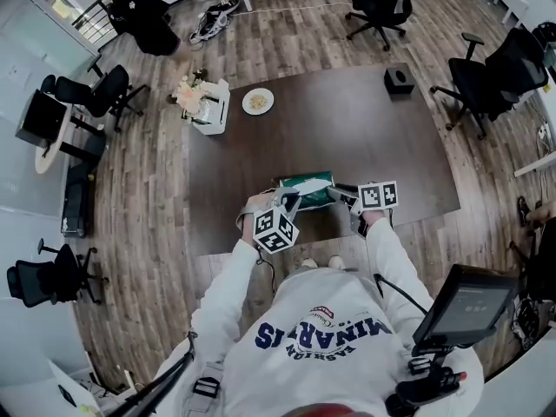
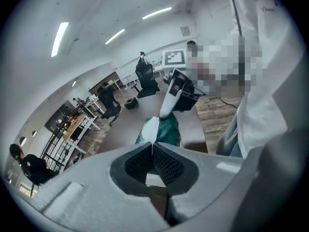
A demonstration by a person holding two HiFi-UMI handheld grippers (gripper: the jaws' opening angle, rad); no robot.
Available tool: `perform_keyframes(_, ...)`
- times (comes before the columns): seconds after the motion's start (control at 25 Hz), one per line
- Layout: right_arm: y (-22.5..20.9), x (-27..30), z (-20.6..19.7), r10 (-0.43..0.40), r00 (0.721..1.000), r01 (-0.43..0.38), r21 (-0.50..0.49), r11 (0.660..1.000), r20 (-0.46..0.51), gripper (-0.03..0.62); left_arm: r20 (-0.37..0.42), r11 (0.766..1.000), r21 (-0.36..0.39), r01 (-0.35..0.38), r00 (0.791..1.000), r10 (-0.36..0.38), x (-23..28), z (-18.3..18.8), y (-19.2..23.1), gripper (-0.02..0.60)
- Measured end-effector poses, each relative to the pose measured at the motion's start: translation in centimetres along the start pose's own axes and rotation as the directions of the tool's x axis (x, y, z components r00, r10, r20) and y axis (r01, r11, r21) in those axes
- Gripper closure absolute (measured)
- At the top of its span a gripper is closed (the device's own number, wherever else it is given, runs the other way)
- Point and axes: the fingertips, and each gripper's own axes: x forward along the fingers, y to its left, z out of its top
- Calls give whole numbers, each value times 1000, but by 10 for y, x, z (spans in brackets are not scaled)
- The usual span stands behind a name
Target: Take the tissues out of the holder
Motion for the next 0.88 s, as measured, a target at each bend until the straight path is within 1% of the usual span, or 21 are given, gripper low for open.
perform_keyframes(0.08,3,6,-7,90,993,-84,77,993,-72,433,13,1000,16,-26,1000,26,-6,5,1,569)
perform_keyframes(0.12,4,8,-10,121,987,-111,96,989,-104,474,15,999,18,-29,999,28,-8,5,0,569)
perform_keyframes(0.2,4,9,-13,147,980,-134,97,986,-133,534,9,1000,21,-18,1000,18,-9,1,-6,569)
perform_keyframes(0.32,7,6,-11,165,978,-155,80,985,-129,560,-1,1000,12,-22,1000,22,-8,-7,-12,569)
perform_keyframes(0.44,11,3,-8,198,976,-190,91,978,-95,565,21,999,-43,-25,999,26,-9,-11,-12,569)
perform_keyframes(0.56,12,-5,-6,207,976,-202,86,976,-60,565,49,996,-84,-33,998,37,-8,-10,-14,568)
perform_keyframes(0.72,6,-15,1,191,981,-189,68,980,-32,566,88,990,-140,-11,996,24,1,-8,-17,568)
perform_keyframes(0.8,4,-19,3,181,983,-179,63,982,-24,568,95,989,-149,2,995,12,5,-8,-18,568)
perform_keyframes(0.88,-1,-23,4,159,987,-158,59,986,-14,570,88,992,-129,9,996,3,8,-7,-21,568)
